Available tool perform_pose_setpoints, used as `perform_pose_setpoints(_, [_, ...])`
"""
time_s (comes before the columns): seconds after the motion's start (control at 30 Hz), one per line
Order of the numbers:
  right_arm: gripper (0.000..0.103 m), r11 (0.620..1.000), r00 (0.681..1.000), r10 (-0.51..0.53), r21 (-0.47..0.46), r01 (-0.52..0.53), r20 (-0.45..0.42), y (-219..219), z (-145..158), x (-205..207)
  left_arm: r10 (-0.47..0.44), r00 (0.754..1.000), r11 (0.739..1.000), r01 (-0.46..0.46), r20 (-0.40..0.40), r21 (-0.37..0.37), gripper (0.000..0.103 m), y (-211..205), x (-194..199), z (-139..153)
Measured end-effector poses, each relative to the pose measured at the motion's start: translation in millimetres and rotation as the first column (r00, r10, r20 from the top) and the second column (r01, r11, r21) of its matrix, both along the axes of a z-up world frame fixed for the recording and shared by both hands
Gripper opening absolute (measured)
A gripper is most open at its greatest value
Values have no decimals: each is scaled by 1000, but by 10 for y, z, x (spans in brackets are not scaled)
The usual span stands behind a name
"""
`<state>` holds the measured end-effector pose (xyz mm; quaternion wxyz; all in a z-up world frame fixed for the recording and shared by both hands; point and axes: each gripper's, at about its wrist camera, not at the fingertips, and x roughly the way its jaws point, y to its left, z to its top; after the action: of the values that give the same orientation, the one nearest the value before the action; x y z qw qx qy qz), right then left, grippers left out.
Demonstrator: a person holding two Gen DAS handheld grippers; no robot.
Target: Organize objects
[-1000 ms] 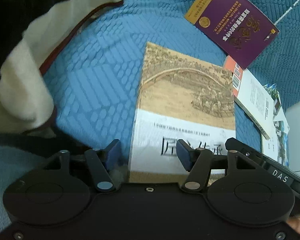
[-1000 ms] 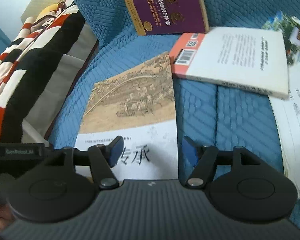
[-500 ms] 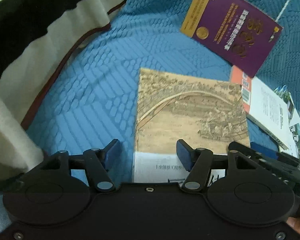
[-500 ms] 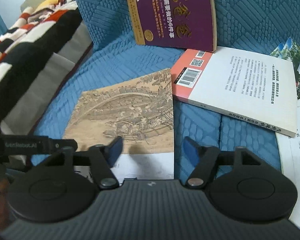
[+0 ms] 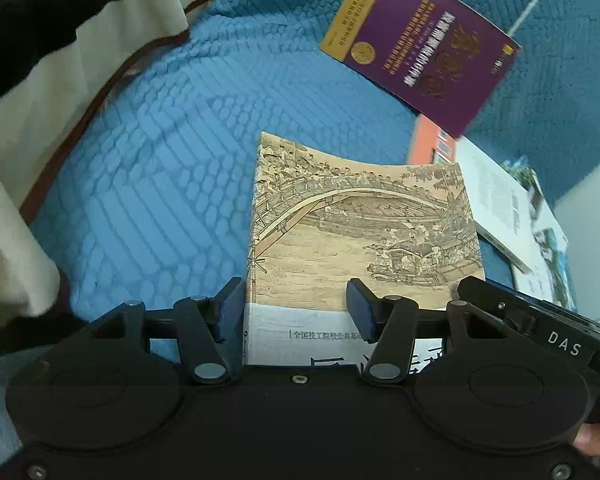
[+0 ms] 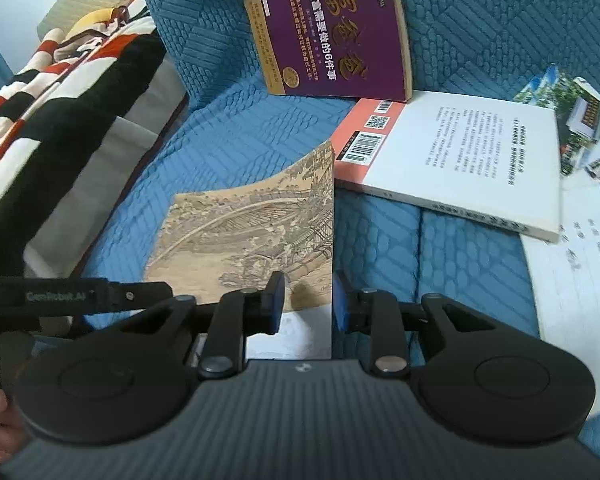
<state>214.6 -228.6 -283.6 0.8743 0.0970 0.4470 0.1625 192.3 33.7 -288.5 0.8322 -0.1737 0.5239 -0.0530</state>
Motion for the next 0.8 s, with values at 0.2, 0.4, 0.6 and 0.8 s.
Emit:
perform_pose_setpoints(0.2, [25,998,999,-50,33,50,-3,-164,127,-262,-57,998,998,57,4,-22,52,-137,-112,90])
perform_pose_setpoints(0.4, [25,993,994,-108,42,108,-17,-402,132,-467,-113,994,993,113,3,-44,52,-354,-211,132])
perform_pose_setpoints(0.6, [24,985,985,-168,31,170,-39,-649,42,-583,-154,988,988,154,4,-20,52,-625,-198,139])
perform_pose_setpoints(0.8, [24,976,974,-217,5,217,-63,-807,-118,-558,-190,982,980,191,-26,48,52,-843,-156,68])
